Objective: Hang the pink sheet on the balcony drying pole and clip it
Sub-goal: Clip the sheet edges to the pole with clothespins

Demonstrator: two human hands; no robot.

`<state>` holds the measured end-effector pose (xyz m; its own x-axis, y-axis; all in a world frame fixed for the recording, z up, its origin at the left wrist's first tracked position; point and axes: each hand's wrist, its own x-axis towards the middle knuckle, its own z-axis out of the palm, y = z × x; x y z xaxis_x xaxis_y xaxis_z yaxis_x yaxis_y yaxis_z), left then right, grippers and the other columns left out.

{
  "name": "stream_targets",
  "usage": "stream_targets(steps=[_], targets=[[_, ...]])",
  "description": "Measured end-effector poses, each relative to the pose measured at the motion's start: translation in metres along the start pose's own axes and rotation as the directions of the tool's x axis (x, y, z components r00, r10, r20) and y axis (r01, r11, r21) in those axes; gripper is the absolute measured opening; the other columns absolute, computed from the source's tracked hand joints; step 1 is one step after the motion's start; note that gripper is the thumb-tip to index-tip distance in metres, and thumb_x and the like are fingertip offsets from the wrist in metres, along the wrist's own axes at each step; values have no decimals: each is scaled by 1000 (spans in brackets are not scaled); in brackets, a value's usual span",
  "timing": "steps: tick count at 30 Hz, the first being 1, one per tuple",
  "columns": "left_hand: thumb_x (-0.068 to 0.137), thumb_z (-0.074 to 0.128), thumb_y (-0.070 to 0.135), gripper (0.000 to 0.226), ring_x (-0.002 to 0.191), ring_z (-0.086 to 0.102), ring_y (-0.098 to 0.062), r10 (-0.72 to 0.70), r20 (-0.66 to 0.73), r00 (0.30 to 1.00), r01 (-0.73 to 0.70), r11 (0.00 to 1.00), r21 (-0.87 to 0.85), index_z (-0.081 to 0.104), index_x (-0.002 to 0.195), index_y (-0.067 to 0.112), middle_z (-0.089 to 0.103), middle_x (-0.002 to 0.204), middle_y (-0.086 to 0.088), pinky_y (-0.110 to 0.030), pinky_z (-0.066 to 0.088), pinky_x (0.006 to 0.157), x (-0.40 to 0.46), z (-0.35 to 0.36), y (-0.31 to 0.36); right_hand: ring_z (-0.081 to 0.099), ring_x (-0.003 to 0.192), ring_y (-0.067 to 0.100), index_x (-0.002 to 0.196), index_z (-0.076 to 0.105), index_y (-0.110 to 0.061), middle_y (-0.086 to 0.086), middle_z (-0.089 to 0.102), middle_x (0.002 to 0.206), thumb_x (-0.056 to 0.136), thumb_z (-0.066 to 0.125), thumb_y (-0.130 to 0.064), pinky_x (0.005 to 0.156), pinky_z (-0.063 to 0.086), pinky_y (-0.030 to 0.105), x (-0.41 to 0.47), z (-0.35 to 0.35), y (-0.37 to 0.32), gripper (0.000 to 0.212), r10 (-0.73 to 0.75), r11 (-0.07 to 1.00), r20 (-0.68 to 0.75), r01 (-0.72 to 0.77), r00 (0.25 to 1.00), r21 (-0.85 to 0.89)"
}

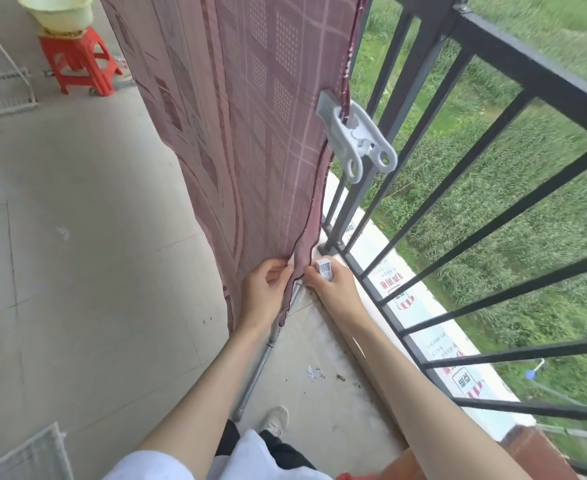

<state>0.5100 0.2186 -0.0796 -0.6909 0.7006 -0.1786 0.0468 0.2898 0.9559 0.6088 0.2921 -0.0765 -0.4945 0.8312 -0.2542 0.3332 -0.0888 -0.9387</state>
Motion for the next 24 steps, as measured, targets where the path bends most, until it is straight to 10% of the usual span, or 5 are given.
stream_targets(steps=[8,13,24], targets=[[82,61,2,14,83,62,-14,80,72,994,-87,991,97,65,93,9,68,92,-4,-4,42,70,7,-1,-6,52,65,11,69,64,-24,-2,59,71,83,54,-2,64,42,24,5,1,2,27,-12,996,89,4,996,94],[78,66,7,21,94,59,-18,135,18,991,-135,966,220,59,95,17,55,104,-3,-30,46,83,1,6,-20,67,94,21,95,64,-9,8,72,95,84,57,-6,94,50,38,6,3,17,14,188,886,135,-227,973,404],[81,64,36,31,90,54,-25,12,-193,981,53,944,325,55,82,7,56,93,-10,-20,32,69,3,28,-14,65,95,19,103,58,-10,2,74,82,91,41,-10,86,51,34,12,7,44,20,295,756,164,-335,941,562]])
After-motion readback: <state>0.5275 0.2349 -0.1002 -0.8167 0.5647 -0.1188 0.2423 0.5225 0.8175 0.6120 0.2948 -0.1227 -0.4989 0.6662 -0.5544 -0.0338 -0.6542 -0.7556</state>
